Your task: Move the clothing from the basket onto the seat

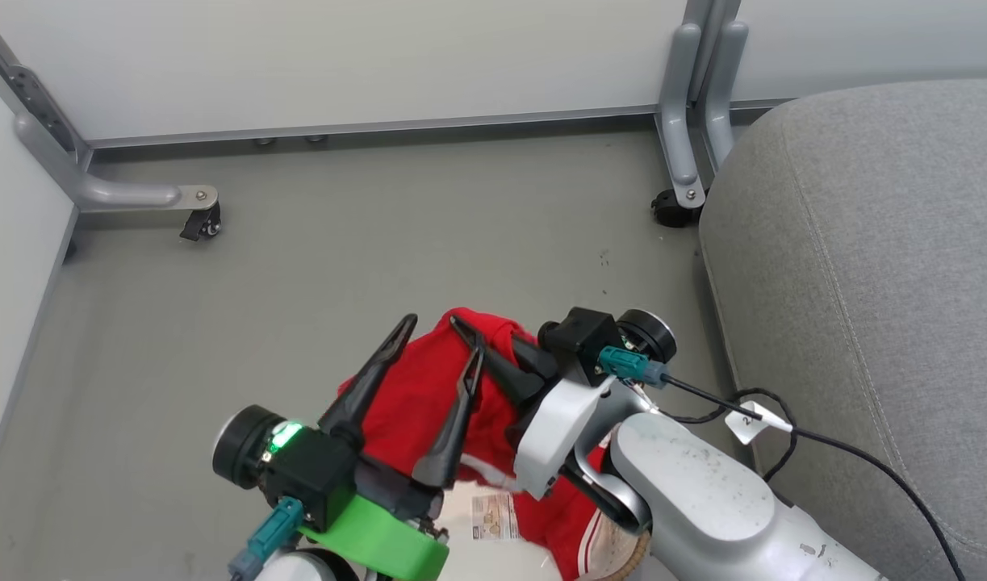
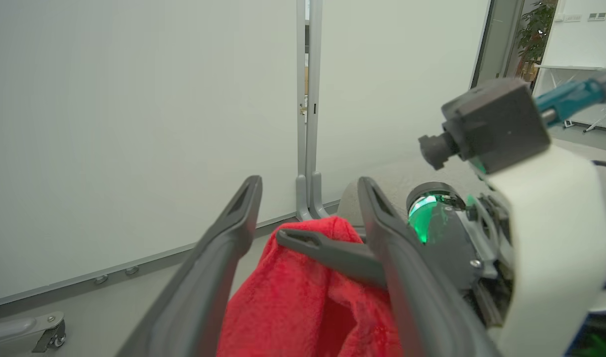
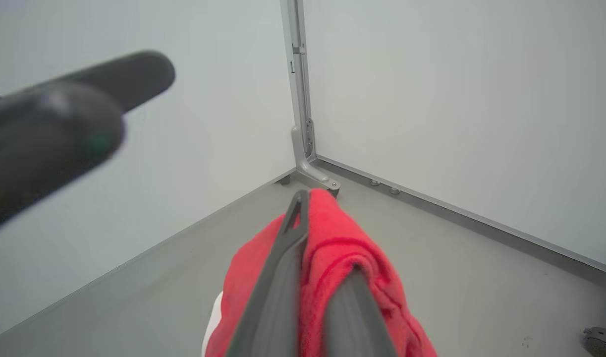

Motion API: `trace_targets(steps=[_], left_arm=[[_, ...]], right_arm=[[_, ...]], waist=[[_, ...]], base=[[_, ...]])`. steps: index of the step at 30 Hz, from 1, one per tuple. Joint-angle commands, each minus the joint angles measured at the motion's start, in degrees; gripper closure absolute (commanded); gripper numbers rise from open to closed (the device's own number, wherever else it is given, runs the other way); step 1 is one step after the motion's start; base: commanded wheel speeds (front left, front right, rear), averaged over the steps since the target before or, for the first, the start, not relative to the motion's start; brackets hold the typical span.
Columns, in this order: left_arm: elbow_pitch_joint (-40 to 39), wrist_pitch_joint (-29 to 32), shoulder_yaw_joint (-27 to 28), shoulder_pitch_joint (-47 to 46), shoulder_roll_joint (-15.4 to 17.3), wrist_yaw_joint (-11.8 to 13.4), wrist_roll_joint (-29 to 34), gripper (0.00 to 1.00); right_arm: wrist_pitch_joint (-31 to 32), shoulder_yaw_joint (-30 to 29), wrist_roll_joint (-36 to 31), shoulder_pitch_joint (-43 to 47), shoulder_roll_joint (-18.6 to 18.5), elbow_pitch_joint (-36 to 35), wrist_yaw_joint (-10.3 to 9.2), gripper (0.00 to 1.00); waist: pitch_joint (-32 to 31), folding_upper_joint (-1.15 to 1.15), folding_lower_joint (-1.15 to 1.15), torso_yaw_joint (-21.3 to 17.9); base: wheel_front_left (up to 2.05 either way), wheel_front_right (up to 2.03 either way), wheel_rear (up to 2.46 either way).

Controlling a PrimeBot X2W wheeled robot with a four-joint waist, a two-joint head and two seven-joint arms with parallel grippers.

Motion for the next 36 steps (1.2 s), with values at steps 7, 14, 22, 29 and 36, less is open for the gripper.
trace_targets(steps=[7,14,22,29,36], left_arm=[[1.69,1.96,-2.45,2.5,1.12,-0.79,0.77,0.0],[4.06,2.68,-3.93,2.36,1.5,-1.06,0.86,0.0],[4.79,2.9,-3.65,0.82,2.65,-0.4,1.41,0.0],[4.17,3.34,-3.52,-1.2,3.69,0.2,2.58,0.0],[2.95,4.9,-3.56,-3.17,5.16,0.28,3.83,0.0]], right_arm=[[-1.01,-3.37,-1.6,-0.8,-0.5,2.06,-0.06,1.0],[-1.4,-4.57,-2.42,0.32,-0.69,2.53,-0.07,1.0],[-1.85,-5.21,-2.76,-0.12,-0.54,1.87,-0.06,1.0],[-2.52,-5.95,-2.65,-1.58,-0.37,0.93,-0.07,1.0],[-3.4,-8.03,-3.31,-2.17,-0.2,0.1,-0.06,1.0]], waist=[[0.59,0.0,0.0,0.09],[1.4,0.0,0.0,-0.99],[3.85,0.0,0.0,-4.84],[6.64,0.0,0.0,-11.51],[9.79,0.0,0.0,-19.64]], base=[[0.0,0.0,0.0],[0.0,0.0,0.0],[0.0,0.0,0.0],[0.0,0.0,0.0],[0.0,0.0,0.0]])
